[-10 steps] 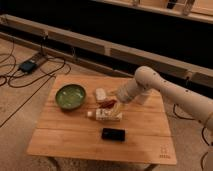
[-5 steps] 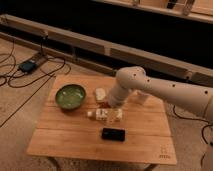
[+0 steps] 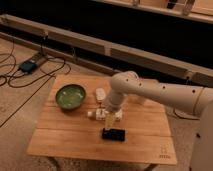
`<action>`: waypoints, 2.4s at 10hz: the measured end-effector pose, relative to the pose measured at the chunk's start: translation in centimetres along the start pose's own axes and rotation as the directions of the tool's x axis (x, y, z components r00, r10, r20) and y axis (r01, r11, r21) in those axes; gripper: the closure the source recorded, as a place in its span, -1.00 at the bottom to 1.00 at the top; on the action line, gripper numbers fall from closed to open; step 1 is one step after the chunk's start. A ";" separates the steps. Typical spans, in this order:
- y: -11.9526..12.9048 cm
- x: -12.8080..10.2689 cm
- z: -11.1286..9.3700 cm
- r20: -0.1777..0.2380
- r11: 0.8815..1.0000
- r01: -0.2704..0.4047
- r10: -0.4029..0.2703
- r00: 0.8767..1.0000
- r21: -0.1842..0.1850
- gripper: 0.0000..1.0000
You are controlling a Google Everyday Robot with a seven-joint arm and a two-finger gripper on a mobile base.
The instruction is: Stand the bottle upright
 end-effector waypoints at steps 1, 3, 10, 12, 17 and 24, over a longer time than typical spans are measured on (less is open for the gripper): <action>-0.3 -1.3 0.6 -0.017 1.000 0.007 -0.007 1.000 -0.003 -0.60; -1.1 -3.9 2.3 -0.086 1.000 0.012 -0.013 0.996 -0.009 -0.60; -2.6 -4.8 5.5 -0.203 0.999 0.008 -0.018 0.979 -0.049 -0.60; -3.4 -4.4 4.8 -0.200 0.999 0.012 -0.021 0.980 -0.049 -0.60; -5.2 -3.1 3.0 -0.131 0.998 0.038 -0.045 0.990 -0.051 -0.60; -7.3 3.8 3.1 0.014 0.997 0.028 -0.027 1.000 -0.071 -0.49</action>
